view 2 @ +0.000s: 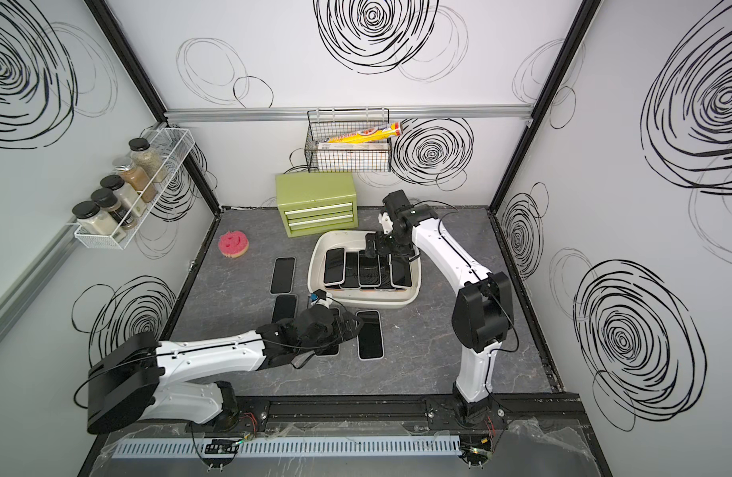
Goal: Take the phone out of the storage box
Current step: Place the phone at the center of the board, then pick up the phone from the storage box.
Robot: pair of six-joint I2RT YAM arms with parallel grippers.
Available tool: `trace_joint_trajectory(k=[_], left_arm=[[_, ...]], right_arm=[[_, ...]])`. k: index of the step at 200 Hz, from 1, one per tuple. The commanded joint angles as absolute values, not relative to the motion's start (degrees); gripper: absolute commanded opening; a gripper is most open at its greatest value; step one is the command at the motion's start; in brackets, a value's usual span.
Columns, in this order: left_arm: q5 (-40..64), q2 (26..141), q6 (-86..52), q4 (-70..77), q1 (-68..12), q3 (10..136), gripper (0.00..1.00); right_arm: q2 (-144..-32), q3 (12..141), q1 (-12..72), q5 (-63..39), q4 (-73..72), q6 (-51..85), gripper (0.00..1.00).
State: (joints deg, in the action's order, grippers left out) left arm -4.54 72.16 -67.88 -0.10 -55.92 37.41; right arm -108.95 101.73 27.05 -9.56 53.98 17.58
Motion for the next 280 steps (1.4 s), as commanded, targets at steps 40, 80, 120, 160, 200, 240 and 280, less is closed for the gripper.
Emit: trace_joint_trajectory(k=[40, 80, 120, 160, 200, 240, 280], left_arm=[[-2.7, 58.2, -60.8, -23.4, -48.2, 44.3, 0.99], [-0.6, 55.3, -58.7, -27.1, -43.8, 46.4, 0.99], [1.6, 54.5, -57.3, -28.0, -40.7, 46.6, 0.99], [4.8, 53.8, -55.9, -27.6, -36.5, 45.4, 0.99], [7.1, 54.1, -54.4, -27.2, -33.5, 44.5, 0.99], [8.3, 54.9, -53.2, -26.6, -31.8, 44.4, 0.99], [9.6, 55.2, -52.7, -26.0, -30.2, 43.9, 0.99]], right_arm=[[-118.4, 107.0, 29.7, -1.5, 53.4, 21.0, 1.0], [-126.4, 115.5, 31.3, 2.0, 55.0, 21.4, 1.0], [-132.5, 121.2, 31.5, 3.9, 56.3, 21.1, 1.0], [-136.3, 124.5, 31.6, 6.2, 57.4, 20.6, 1.0], [-137.8, 125.0, 31.6, 7.5, 57.4, 20.7, 1.0], [-139.7, 125.4, 31.6, 6.6, 56.5, 20.9, 1.0], [-142.0, 126.1, 31.6, 7.0, 56.9, 20.8, 1.0]])
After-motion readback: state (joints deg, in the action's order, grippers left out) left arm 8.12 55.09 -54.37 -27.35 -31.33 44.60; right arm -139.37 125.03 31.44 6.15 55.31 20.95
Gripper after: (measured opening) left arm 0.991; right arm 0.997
